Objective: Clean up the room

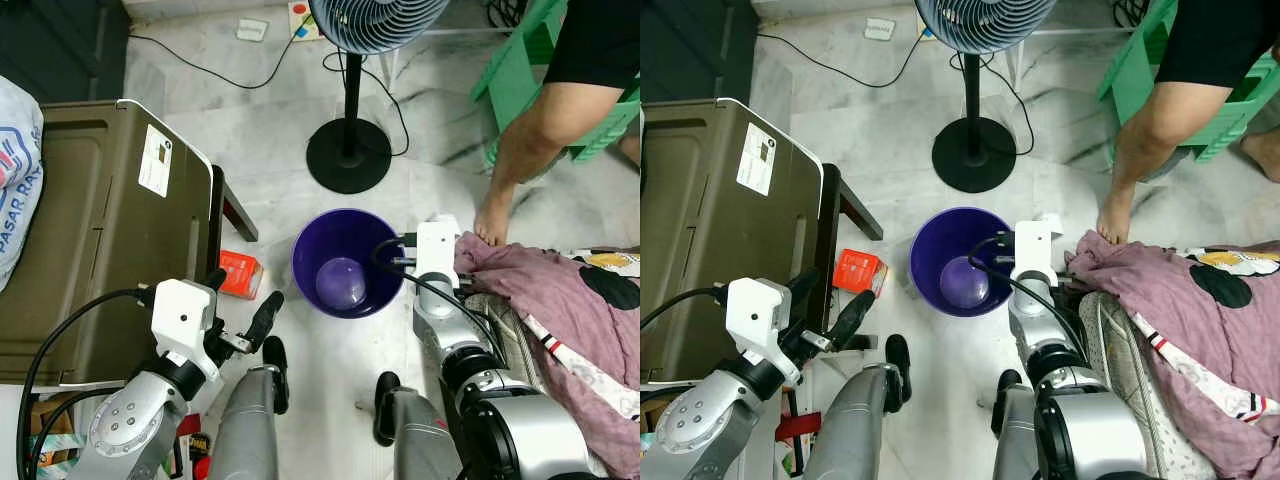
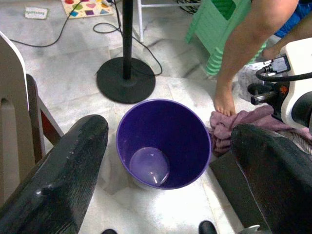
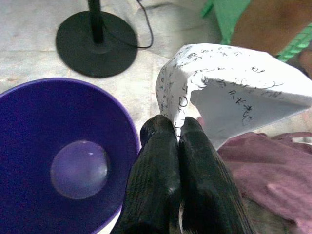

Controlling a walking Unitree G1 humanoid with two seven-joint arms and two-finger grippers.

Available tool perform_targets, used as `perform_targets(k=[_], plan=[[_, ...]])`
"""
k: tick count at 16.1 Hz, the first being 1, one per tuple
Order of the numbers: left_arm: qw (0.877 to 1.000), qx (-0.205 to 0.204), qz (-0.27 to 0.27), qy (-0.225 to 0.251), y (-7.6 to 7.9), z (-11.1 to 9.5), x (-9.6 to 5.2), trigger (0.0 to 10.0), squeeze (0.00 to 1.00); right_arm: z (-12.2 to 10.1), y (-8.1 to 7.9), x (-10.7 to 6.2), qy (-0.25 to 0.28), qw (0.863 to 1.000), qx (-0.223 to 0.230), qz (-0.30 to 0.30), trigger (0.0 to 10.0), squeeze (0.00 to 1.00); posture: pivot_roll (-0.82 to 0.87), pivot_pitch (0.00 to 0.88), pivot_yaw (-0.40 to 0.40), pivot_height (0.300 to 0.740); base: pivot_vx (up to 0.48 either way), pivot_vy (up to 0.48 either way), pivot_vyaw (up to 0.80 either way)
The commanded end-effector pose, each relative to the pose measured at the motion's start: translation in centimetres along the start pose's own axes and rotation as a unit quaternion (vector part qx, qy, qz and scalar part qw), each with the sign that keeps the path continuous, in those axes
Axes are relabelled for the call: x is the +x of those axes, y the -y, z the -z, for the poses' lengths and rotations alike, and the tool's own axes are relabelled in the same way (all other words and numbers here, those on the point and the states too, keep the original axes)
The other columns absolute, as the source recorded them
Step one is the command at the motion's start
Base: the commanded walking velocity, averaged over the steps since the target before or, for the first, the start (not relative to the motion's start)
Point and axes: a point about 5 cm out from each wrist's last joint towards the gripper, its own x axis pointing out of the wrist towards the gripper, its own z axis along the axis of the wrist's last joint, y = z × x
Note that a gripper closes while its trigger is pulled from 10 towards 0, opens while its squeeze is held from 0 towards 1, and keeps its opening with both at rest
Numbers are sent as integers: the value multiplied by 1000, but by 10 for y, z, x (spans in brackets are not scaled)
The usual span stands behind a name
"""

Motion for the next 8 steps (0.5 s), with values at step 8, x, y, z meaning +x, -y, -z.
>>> perform_targets(k=[8], plan=[[1000,1,-11,-18,-2,4,-6,10000,0,-2,-84,-32,-4,989,31,-142,10000,0,236,482,78,740,0,0,0]])
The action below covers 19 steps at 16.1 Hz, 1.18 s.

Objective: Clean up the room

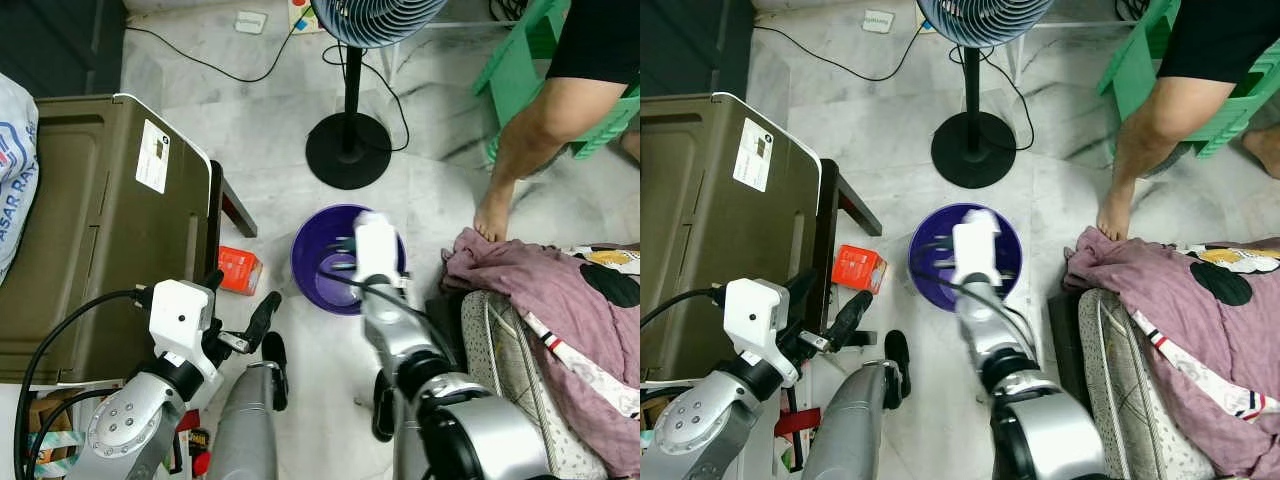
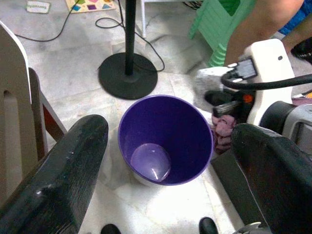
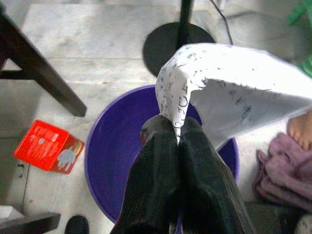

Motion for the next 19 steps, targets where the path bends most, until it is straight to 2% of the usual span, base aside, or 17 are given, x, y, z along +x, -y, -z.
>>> perform_targets(k=[1,6,7,8,9,15,19], plan=[[1000,0,-6,-16,0,4,-5,10000,0,12,-11,-6,-26,1000,4,-14,10000,0,236,481,77,740,0,0,0],[1000,-5,-8,-18,2,6,-6,10000,0,24,-2,-9,-49,999,7,0,10000,0,230,481,71,740,0,0,0],[1000,-5,-7,-18,2,7,-5,10000,0,26,0,-9,-52,999,6,3,10000,392,225,480,70,740,0,0,0],[1000,-6,-7,-17,2,7,-5,10000,0,27,1,-9,-55,998,6,4,10000,510,224,480,70,740,0,0,0],[1000,-6,-7,-17,2,7,-4,10000,0,28,3,-9,-57,998,8,7,10000,1000,224,479,68,740,0,0,0],[1000,-7,-9,-14,1,7,-2,10000,0,26,4,-8,-53,998,7,13,10000,1000,223,463,74,740,0,0,0],[1000,-8,-7,-8,0,7,6,10000,0,22,13,-5,-39,999,9,19,10000,1000,207,435,69,740,0,0,0]])
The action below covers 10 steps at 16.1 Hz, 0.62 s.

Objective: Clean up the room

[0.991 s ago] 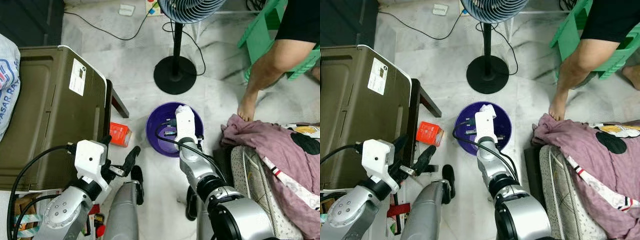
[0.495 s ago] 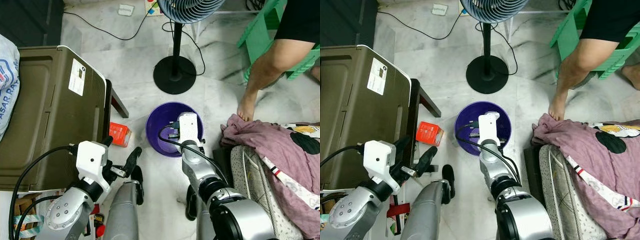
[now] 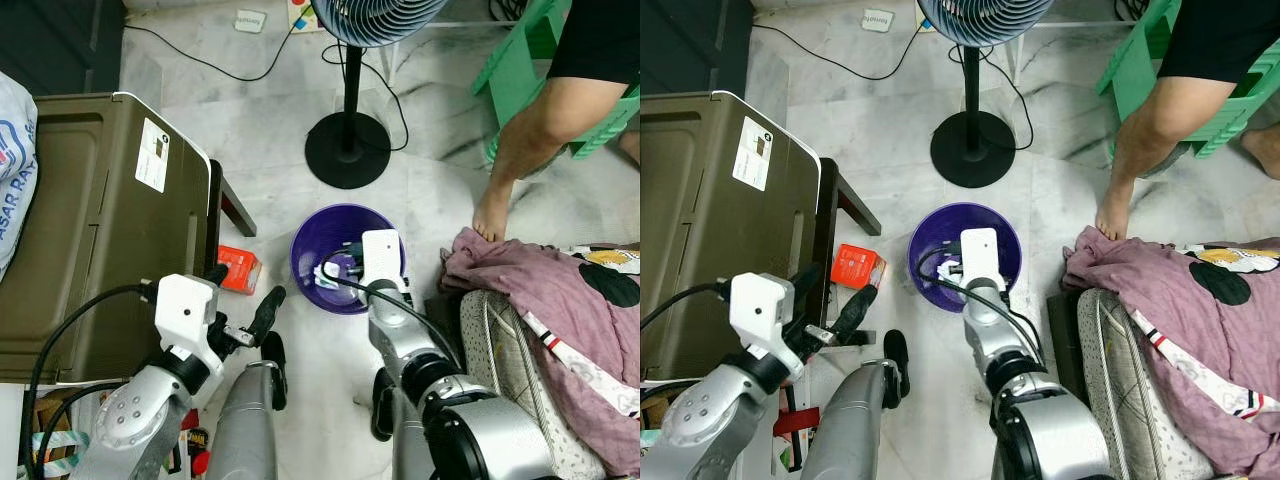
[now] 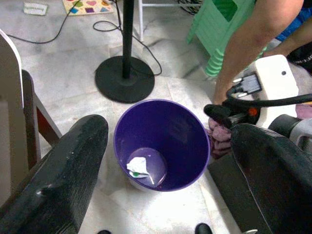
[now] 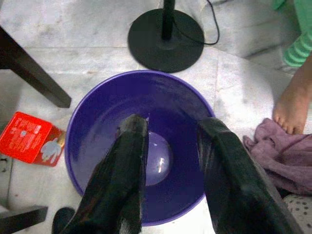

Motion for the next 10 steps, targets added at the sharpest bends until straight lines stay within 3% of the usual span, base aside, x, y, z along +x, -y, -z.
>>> perform_targets(k=[1,6,10], plan=[[1000,-1,-11,-13,-2,7,0,10000,0,10,1,-3,-17,1000,17,-2,10000,1000,189,419,62,740,0,0,0],[1000,-9,-7,29,-2,2,31,10000,0,-1,31,-13,51,998,21,-6,10000,1000,98,337,38,740,0,0,0],[999,-11,-8,45,-5,3,45,10000,0,-10,53,-39,95,995,26,-5,10000,1000,32,265,31,740,0,0,0]])
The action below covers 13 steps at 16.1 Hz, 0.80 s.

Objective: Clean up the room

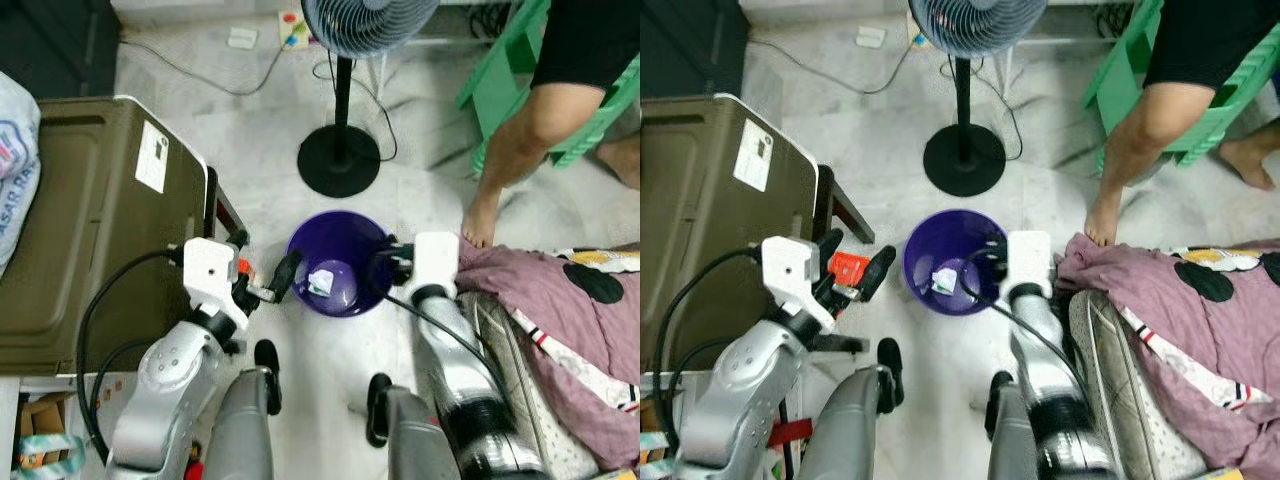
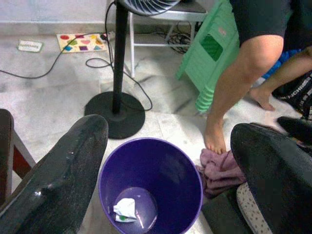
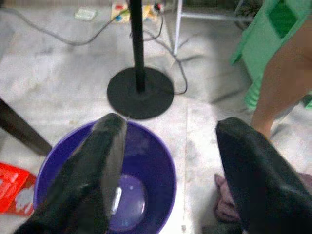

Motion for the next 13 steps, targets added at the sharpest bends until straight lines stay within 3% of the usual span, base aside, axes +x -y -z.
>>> perform_targets(k=[1,3,5,8,10,13], plan=[[1000,4,-10,-10,-4,7,-2,10000,0,-1,0,-9,0,1000,7,-12,10000,1000,20,253,30,740,0,0,0],[1000,9,-16,-3,-10,10,5,10000,0,-6,10,-31,23,999,-14,-35,10000,1000,-17,202,31,740,0,0,0],[1000,12,-22,3,-13,10,12,10000,0,-6,17,-39,25,999,-23,-38,10000,1000,-25,184,32,740,0,0,0],[999,21,-29,14,-19,10,23,10000,0,-13,41,-56,21,999,-31,-30,10000,1000,-43,147,34,740,0,0,0],[999,21,-31,16,-21,12,24,10000,0,-12,43,-66,16,999,-28,-31,10000,1000,-46,140,35,740,0,0,0],[996,7,-86,6,-33,20,17,10000,0,-13,43,-76,11,999,-27,-37,10000,1000,-50,111,30,740,0,0,0]])
